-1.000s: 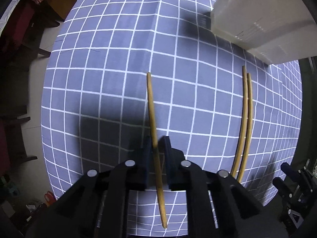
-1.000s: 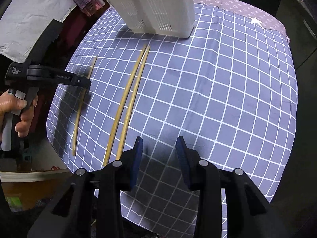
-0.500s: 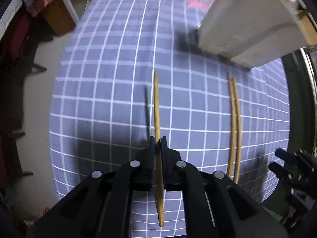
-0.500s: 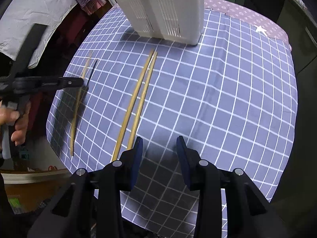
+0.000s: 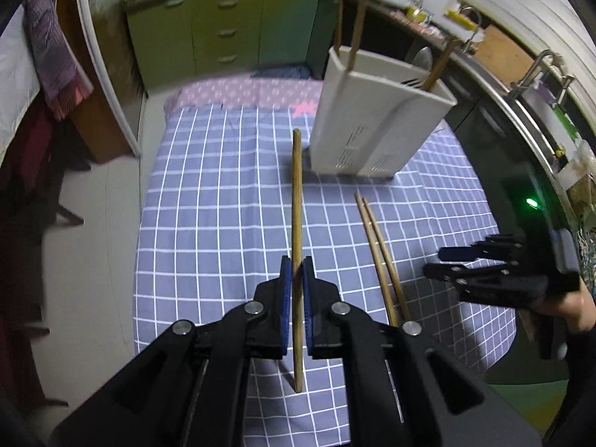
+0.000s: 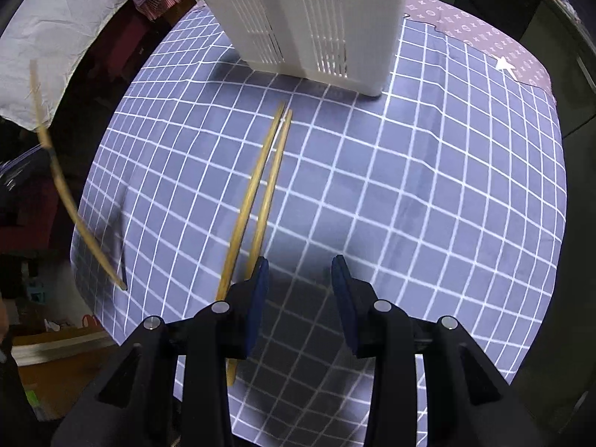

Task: Organize utensils
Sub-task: 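Grasp a wooden chopstick with the right tool while the left tool holds its chopstick up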

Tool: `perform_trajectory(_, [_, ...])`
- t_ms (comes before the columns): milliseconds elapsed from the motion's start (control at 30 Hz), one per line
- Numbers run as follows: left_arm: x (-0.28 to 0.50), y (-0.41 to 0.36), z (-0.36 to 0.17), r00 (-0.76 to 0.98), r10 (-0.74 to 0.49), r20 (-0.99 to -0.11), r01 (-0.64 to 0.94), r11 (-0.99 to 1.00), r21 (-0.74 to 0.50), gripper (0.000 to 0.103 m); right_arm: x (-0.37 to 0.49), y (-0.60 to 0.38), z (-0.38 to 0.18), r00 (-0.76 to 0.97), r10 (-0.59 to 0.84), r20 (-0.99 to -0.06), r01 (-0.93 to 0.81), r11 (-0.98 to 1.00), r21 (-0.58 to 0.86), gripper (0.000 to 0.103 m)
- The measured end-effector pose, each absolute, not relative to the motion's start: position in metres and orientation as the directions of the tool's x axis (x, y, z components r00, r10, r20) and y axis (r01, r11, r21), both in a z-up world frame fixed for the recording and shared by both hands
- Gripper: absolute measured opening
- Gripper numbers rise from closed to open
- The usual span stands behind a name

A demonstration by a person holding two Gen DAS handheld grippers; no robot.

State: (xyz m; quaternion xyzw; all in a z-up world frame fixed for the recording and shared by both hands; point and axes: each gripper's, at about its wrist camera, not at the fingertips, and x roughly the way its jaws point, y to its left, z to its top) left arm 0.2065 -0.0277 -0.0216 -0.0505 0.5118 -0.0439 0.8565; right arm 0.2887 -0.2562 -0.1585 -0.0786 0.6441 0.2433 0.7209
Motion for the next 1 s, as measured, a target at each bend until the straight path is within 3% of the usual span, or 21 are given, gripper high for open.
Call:
perform_trajectory(233, [0.193, -0.037, -0.011, 0.569, -0.119, -0.813, 0.073, 0.993, -0.094, 0.006, 0.302, -0.225, -0.163, 0.038, 0.221, -0.974, -0.456, 0.872, 0.18, 0.018])
perform_trajectory(800, [0.174, -0.046, 0.006, 0.669, -0.138, -0.73, 0.149, 0.988, -0.049, 0.006, 0.317, -0.193, -0.191, -0.004, 0.14, -0.99, -0.431, 0.893, 0.128, 0.015])
perform_trajectory(1000, [0.174, -0.048, 0.009, 0.674, -0.152, -0.723, 0.168, 0.984, -0.051, 0.006, 0.316, -0.187, -0.192, 0.023, 0.116, -0.993, -0.433, 0.897, 0.095, 0.007])
